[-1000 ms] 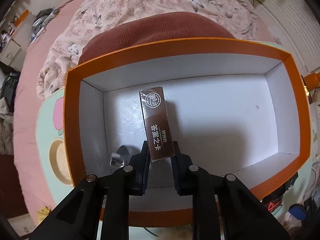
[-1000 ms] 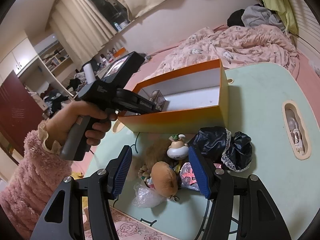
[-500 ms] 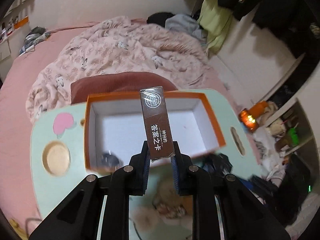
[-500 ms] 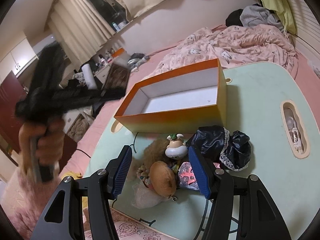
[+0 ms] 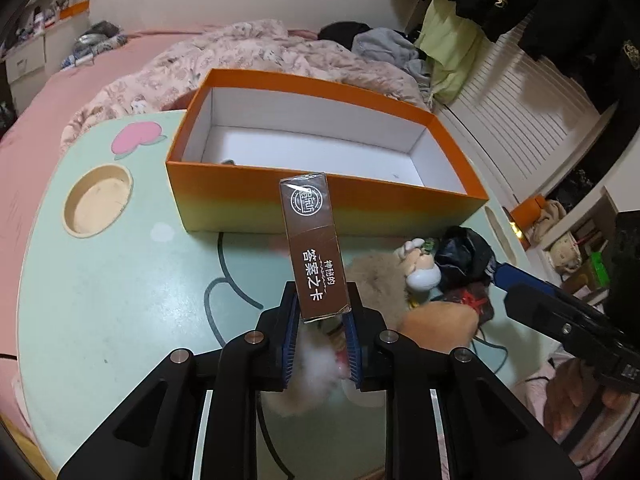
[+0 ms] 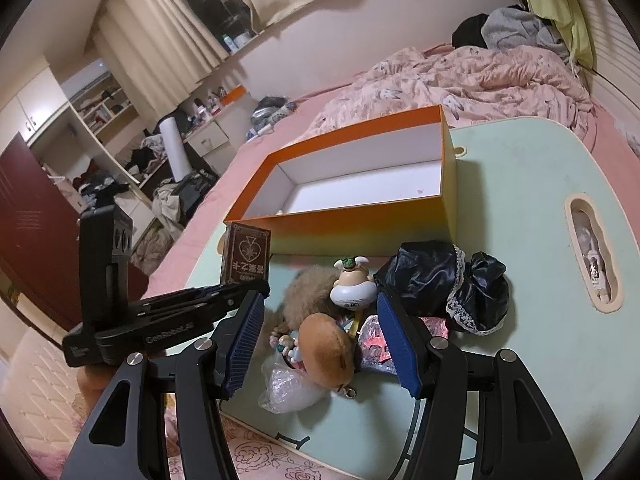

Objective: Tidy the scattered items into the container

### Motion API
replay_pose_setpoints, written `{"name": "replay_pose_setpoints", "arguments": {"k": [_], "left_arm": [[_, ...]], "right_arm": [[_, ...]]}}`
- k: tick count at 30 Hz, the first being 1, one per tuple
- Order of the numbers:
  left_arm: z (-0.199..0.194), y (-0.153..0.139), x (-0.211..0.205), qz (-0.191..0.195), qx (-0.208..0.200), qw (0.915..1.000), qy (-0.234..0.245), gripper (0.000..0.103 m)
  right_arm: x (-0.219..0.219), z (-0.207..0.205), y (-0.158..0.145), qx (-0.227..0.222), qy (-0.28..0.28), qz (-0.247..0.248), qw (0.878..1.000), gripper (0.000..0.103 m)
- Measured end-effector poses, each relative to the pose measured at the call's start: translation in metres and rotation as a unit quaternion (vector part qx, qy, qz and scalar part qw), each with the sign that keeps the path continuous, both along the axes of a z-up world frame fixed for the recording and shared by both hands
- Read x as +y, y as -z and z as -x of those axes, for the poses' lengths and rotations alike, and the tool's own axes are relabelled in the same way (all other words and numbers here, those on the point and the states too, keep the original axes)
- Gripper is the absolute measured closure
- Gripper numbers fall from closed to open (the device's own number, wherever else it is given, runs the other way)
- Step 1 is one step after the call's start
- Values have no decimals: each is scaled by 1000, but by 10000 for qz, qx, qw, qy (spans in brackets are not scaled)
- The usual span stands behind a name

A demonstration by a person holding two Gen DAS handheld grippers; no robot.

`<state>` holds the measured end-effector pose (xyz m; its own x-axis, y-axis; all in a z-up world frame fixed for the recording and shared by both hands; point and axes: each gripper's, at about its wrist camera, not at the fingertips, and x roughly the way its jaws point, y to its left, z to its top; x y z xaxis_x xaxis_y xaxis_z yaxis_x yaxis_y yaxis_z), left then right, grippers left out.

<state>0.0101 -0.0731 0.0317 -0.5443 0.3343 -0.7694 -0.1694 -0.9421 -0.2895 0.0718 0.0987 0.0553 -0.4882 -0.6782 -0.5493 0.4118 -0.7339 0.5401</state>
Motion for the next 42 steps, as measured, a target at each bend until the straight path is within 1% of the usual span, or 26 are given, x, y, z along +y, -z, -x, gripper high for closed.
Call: {"name": "replay_pose_setpoints", "arguments": {"k": [1,2,3,8,12,16,20,26,30,34,42], "left_arm": [[0,0,1,8,40,10000,-52,62],[-1,0,1,8,41,9999,-97,46],[-2,-1,0,-14,47,9999,-151,36],[-10,-10,-10,-224,362,9983,-391,35],[-19,-20,-21,-416,652,9951,-612,35],[-25,-27,-27,-421,880,9924,-751,35],[-27,-31,-27,-252,972,9916,-811,35],[-30,-30,-30,-273,1016,9910,-825,35],[-30,-27,-27,-129,1039,9909,-841,35],[-29,-22,-30,-221,936,9920,-815,35],[-33,-22,-36,-266,1026,9901,-916,35]], "right_arm": [[0,0,0,6,0,-3,10000,44],[0,-1,0,9,2,-8,10000,44],[0,-1,0,1,-4,-5,10000,44],[-2,-1,0,-50,-32,-8,10000,44],[-3,-2,0,-56,-40,-20,10000,44],[-5,-3,0,-74,-57,-57,9999,44],[-6,-4,0,-90,-85,-111,9999,44],[-11,-4,-1,-60,-120,-264,9996,44],[-13,-3,-2,-36,-128,-356,9993,44],[-15,-3,-4,13,-145,-448,9989,44],[-21,-3,-5,51,-187,-597,9980,44]]}}
